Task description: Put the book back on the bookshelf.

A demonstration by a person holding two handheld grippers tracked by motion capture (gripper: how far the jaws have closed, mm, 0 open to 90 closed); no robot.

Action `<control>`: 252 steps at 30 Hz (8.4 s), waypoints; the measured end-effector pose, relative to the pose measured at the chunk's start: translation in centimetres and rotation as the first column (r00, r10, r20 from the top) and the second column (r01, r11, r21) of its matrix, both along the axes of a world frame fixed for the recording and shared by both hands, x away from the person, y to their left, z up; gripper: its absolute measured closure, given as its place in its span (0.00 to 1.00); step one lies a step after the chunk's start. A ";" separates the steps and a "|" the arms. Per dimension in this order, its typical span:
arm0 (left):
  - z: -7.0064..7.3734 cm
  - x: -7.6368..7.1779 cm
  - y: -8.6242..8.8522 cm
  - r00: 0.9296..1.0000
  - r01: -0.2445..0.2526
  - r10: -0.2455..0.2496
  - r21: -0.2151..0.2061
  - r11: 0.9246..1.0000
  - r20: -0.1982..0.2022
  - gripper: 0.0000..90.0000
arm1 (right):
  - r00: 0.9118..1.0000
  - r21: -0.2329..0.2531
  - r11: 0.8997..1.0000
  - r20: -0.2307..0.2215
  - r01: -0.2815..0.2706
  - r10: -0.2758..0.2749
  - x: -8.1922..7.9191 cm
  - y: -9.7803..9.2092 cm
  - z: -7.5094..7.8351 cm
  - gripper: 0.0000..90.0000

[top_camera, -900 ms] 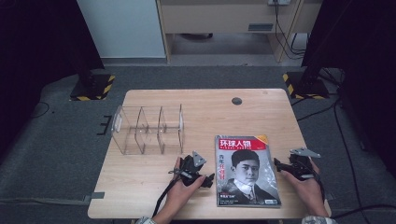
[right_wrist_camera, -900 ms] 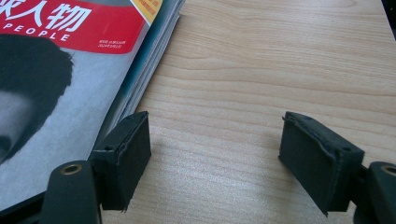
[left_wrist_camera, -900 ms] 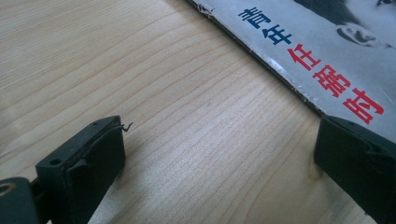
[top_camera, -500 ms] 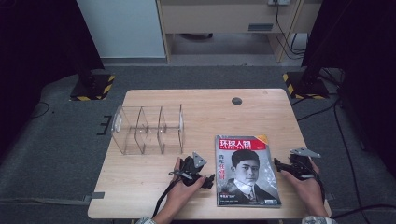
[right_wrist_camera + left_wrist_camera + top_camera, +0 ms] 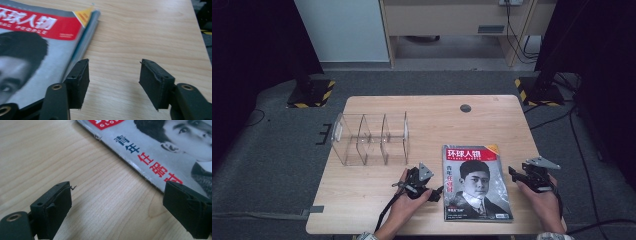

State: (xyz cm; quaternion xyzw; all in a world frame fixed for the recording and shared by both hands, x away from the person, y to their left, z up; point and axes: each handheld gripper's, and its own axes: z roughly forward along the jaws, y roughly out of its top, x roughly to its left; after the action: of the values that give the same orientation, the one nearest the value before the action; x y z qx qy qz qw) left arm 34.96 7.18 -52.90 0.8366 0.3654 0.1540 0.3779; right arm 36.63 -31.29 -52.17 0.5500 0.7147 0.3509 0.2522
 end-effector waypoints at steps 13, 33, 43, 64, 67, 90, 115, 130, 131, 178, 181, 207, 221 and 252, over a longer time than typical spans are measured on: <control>2.0 0.1 -2.4 1.000 0.019 -0.019 -0.044 0.999 -0.004 0.12 | 0.994 -0.030 0.994 0.039 -0.102 0.103 0.2 3.2 1.0 0.20; 0.9 -1.0 -4.7 0.997 0.067 -0.067 -0.006 0.998 0.045 0.37 | 0.977 -0.004 0.977 -0.016 -0.213 0.213 0.6 4.0 0.4 0.37; -0.3 -1.4 -5.3 0.997 0.044 -0.046 0.031 0.999 0.060 0.37 | 0.975 0.017 0.977 -0.064 -0.212 0.212 1.6 4.3 -0.6 0.28; -0.5 -0.2 -5.0 0.996 0.083 -0.084 -0.025 0.996 -0.013 0.34 | 0.971 0.045 0.975 -0.094 -0.218 0.221 1.7 4.3 -1.1 0.26; -0.5 -0.2 -5.0 0.997 0.082 -0.082 -0.025 0.996 -0.012 0.35 | 0.971 0.058 0.975 -0.095 -0.214 0.219 1.6 4.2 -1.0 0.28; -0.5 -0.4 -5.1 0.998 0.066 -0.066 -0.027 0.997 -0.013 0.35 | 0.960 0.084 0.958 -0.034 -0.275 0.278 0.3 4.9 0.2 0.46; -0.5 -0.6 -5.2 0.999 0.052 -0.052 -0.029 0.998 -0.011 0.37 | 0.922 0.049 0.923 0.093 -0.381 0.375 -0.9 6.6 1.6 0.59; -0.5 -0.7 -5.2 0.999 0.048 -0.049 -0.028 0.998 -0.010 0.37 | 0.934 0.000 0.938 0.102 -0.345 0.344 -0.8 6.4 1.9 0.56; -0.5 -0.6 -5.2 0.999 0.049 -0.049 -0.028 0.998 -0.011 0.37 | 0.935 0.000 0.940 0.103 -0.342 0.340 -0.9 6.3 1.9 0.59; -0.5 -0.8 -5.3 0.999 0.036 -0.036 -0.027 0.999 -0.006 0.38 | 0.933 0.028 0.937 0.106 -0.349 0.345 -1.0 6.3 1.8 0.61; -0.5 -0.8 -5.3 0.999 0.036 -0.036 -0.027 0.999 -0.006 0.38 | 0.948 0.001 0.950 0.068 -0.311 0.310 -0.8 6.1 1.5 0.55; -0.5 -0.6 -6.0 0.999 0.052 -0.052 -0.027 0.998 -0.015 0.34 | 0.946 0.073 0.951 -0.104 -0.300 0.306 0.6 5.6 -0.5 0.70; -0.6 0.4 -5.6 0.992 0.097 -0.102 -0.076 0.992 -0.072 0.09 | 0.949 0.181 0.935 -0.034 -0.304 0.314 0.6 5.1 1.0 0.97; -0.2 5.4 -5.6 0.991 0.053 -0.076 -0.196 0.979 -0.110 0.14 | 0.921 0.374 0.841 0.150 -0.390 0.361 -1.1 3.9 3.2 0.98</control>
State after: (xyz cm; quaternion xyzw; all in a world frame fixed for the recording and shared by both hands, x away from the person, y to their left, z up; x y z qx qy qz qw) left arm 40.37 1.57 -53.07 0.8152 0.3727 0.0566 0.4397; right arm 35.56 -27.41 -48.97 0.4255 0.7127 0.5506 0.0881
